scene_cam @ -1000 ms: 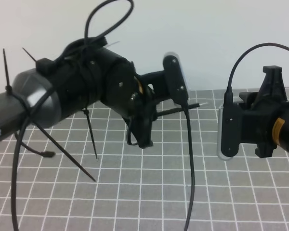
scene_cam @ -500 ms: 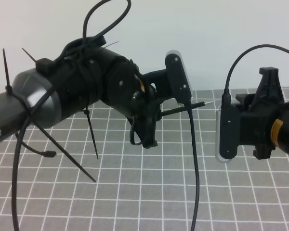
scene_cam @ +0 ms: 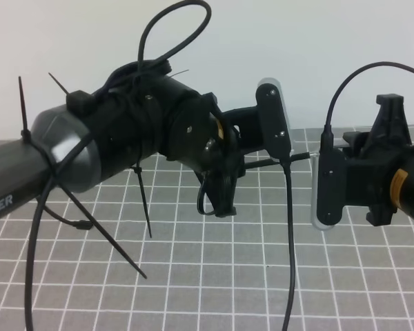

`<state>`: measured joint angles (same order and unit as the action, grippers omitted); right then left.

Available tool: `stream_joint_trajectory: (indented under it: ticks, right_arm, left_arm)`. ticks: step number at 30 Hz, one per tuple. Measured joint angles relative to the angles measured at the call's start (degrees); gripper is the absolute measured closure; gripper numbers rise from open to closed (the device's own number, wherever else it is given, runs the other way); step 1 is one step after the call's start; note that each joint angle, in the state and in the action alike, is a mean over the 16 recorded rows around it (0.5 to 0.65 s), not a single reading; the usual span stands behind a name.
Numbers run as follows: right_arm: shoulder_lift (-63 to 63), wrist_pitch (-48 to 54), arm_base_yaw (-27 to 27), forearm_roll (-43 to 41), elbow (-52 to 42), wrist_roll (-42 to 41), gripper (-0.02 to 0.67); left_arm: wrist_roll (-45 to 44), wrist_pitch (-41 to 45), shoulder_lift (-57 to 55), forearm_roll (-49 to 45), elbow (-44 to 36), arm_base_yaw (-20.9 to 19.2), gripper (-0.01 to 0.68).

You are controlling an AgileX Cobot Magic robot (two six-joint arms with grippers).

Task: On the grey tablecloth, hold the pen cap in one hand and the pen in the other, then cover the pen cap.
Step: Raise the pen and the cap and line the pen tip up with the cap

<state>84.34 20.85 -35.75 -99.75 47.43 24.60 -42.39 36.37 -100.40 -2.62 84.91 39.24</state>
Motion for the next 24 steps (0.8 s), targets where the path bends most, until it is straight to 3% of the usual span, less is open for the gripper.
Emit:
stream_joint_trajectory:
  ticks: [24]
  right_arm:
    - [0.0, -0.9, 0.0, 0.4, 0.0, -0.7, 0.653]
  left_arm:
    - [1.3, -2.4, 0.1, -2.3, 0.0, 0.0, 0.631]
